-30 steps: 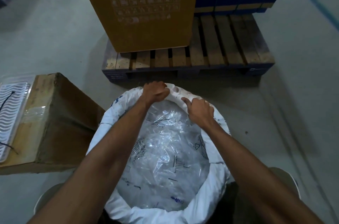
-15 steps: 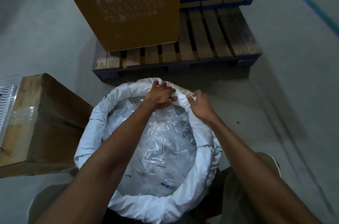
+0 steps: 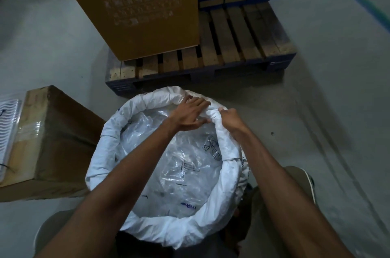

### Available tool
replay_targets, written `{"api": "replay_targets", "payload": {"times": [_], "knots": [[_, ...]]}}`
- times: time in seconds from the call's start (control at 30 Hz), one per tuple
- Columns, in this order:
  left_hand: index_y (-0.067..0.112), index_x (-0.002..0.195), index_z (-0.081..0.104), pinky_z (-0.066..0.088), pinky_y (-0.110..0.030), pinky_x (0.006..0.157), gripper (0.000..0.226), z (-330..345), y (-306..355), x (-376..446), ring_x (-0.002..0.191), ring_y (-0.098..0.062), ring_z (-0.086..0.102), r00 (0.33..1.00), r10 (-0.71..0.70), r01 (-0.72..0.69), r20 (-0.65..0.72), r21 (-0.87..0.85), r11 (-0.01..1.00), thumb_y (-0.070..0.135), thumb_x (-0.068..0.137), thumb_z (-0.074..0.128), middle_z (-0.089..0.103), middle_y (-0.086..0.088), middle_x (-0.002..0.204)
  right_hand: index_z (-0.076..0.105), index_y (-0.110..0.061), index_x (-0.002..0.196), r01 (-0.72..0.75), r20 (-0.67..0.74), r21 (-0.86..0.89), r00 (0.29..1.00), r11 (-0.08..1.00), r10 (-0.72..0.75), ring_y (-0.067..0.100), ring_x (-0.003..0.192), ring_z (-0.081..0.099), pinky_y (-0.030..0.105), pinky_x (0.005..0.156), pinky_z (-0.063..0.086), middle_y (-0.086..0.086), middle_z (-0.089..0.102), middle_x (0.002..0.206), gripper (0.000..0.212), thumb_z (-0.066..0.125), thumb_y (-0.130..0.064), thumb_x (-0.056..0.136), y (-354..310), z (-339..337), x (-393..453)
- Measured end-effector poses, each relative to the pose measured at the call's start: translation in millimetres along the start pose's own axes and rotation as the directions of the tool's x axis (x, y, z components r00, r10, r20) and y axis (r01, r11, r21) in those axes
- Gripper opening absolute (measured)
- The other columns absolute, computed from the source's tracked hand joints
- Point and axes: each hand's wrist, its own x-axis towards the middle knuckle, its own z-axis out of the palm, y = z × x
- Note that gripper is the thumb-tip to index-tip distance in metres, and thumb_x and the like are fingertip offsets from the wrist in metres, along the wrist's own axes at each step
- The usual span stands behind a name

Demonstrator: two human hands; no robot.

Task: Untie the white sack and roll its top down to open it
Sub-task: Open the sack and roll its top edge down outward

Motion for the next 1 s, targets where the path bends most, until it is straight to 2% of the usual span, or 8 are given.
{"api": "replay_targets", "payload": {"times": [0.13,0.3,0.43,0.57,0.7,0.77,0.87,1.0], "knots": [[0.018,0.116,0.059,0.031,-0.053,0.109,0.045,-4,14,9,0.112,-0.027,0.056,0.999,-0.024,0.022,0.043,0.065,0.998,0.054,0.102,0.037,0.065,-0.006,0.118,0.069,0.000,0.121,0.023,0.031,0.041,0.999,0.999,-0.024,0.034,0.115,0.065,0.034,0.092,0.047,0.020,0.069,0.123,0.053,0.043,-0.044,0.108,3,-12,-10],[0.020,0.114,0.069,0.026,-0.062,0.113,0.054,-19,29,30,0.118,-0.027,0.060,0.941,-0.224,0.198,0.252,0.124,0.972,0.058,0.101,0.034,0.070,-0.008,0.124,0.040,0.003,0.144,0.077,-0.089,-0.425,0.988,0.902,-0.126,0.045,0.133,0.047,0.047,0.104,0.042,0.028,0.044,0.147,0.081,0.044,-0.064,0.099,25,-7,-57],[0.016,0.128,0.060,0.028,-0.058,0.114,0.055,-21,28,30,0.128,-0.029,0.054,0.947,-0.202,0.176,0.250,0.124,0.977,0.058,0.100,0.038,0.062,-0.011,0.137,0.055,0.006,0.125,0.060,-0.122,-0.357,0.986,0.932,-0.110,0.044,0.121,0.058,0.039,0.087,0.044,0.031,0.058,0.132,0.053,0.050,-0.043,0.106,29,-9,-58],[0.026,0.152,0.039,0.012,-0.054,0.122,0.059,-22,25,10,0.146,-0.023,0.035,0.995,-0.007,0.021,0.099,-0.143,0.990,0.056,0.101,0.036,0.043,-0.004,0.158,0.069,0.001,0.118,0.094,-0.082,-0.101,0.991,0.990,-0.103,0.040,0.115,0.065,0.039,0.094,0.050,0.025,0.069,0.121,0.050,0.053,-0.045,0.103,28,-17,-45],[0.023,0.145,0.049,0.019,-0.053,0.119,0.055,-14,48,3,0.141,-0.027,0.040,0.991,0.020,-0.005,0.132,-0.111,0.994,0.053,0.104,0.028,0.052,-0.005,0.149,0.058,0.001,0.139,-0.108,0.071,0.071,0.992,0.992,0.103,0.035,0.129,0.058,0.042,0.109,0.045,0.022,0.060,0.140,0.068,0.042,-0.055,0.105,32,-22,-36],[0.019,0.123,0.059,0.027,-0.050,0.110,0.040,-11,58,5,0.123,-0.029,0.050,0.995,0.013,-0.005,0.099,-0.089,0.996,0.044,0.105,0.034,0.064,-0.006,0.127,0.056,0.002,0.141,-0.157,0.136,0.113,0.981,0.981,0.142,0.035,0.130,0.057,0.041,0.110,0.044,0.021,0.057,0.143,0.069,0.039,-0.055,0.106,33,-25,-37],[0.023,0.089,0.048,0.035,-0.047,0.098,0.020,-15,70,12,0.107,-0.027,0.053,0.994,-0.028,0.031,0.104,-0.024,0.999,0.035,0.102,0.040,0.070,-0.006,0.107,0.058,-0.003,0.141,-0.124,0.075,0.043,0.990,0.991,0.121,0.033,0.130,0.057,0.040,0.110,0.043,0.020,0.059,0.142,0.073,0.036,-0.062,0.103,32,-27,-50],[0.018,0.103,0.068,0.032,-0.050,0.103,0.039,-14,79,26,0.114,-0.025,0.058,0.967,-0.176,0.164,0.182,0.083,0.983,0.043,0.099,0.038,0.071,-0.006,0.121,0.048,-0.002,0.144,0.003,-0.147,-0.242,0.988,0.970,-0.040,0.039,0.133,0.052,0.043,0.108,0.042,0.022,0.054,0.145,0.077,0.041,-0.065,0.100,51,-17,-88]]}}
